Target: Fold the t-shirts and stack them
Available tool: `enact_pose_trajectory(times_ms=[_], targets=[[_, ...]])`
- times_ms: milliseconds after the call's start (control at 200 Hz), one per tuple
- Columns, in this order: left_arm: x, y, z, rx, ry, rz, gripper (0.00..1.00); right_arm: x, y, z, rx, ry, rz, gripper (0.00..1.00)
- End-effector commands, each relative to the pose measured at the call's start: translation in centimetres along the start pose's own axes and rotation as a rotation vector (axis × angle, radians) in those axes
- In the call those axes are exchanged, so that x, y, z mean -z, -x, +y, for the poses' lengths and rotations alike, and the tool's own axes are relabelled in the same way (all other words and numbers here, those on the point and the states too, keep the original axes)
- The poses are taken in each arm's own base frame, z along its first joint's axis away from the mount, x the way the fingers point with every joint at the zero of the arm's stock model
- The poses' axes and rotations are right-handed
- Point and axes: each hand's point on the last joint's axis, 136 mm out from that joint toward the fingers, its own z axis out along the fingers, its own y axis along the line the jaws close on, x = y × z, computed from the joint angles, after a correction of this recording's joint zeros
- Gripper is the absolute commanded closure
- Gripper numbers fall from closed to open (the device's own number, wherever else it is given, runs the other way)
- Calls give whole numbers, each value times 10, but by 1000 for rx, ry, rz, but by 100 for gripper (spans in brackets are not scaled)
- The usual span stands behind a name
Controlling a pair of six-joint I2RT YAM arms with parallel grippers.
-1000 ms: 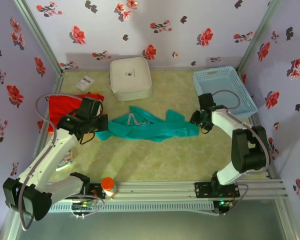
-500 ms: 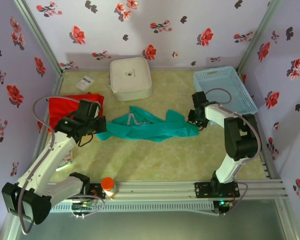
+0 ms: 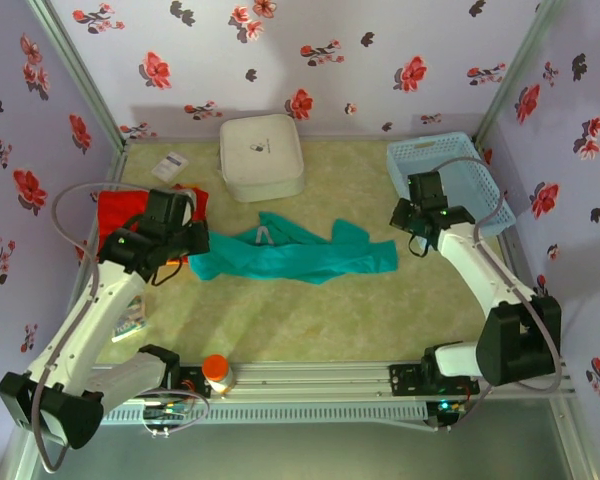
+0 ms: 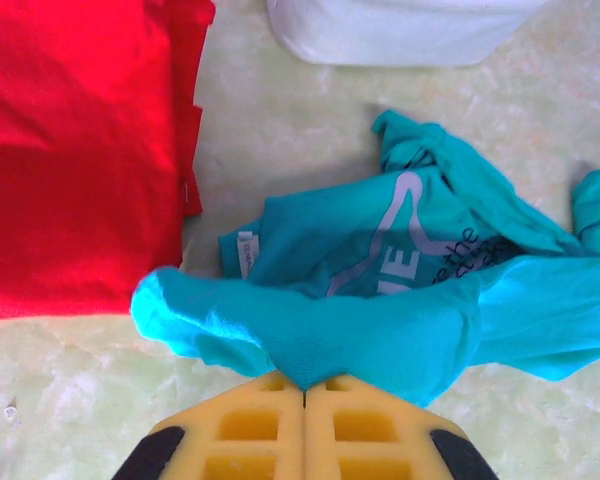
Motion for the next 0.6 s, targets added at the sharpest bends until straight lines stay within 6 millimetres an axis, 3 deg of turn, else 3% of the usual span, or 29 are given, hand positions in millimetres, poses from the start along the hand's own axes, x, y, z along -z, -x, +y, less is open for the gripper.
enact_pose_trajectory(times_ms=[0,210,595], targets=[[8,4,1,-16,-8,-17,100,-10,-20,-3,27,-19,117,57],[-2,-9,3,-16,-8,17,100,-48,-59,-15,59,-81,285,37],[-10,-18,6,-13,-5,32,100,-96,-88,-25,85,-159,430,44]])
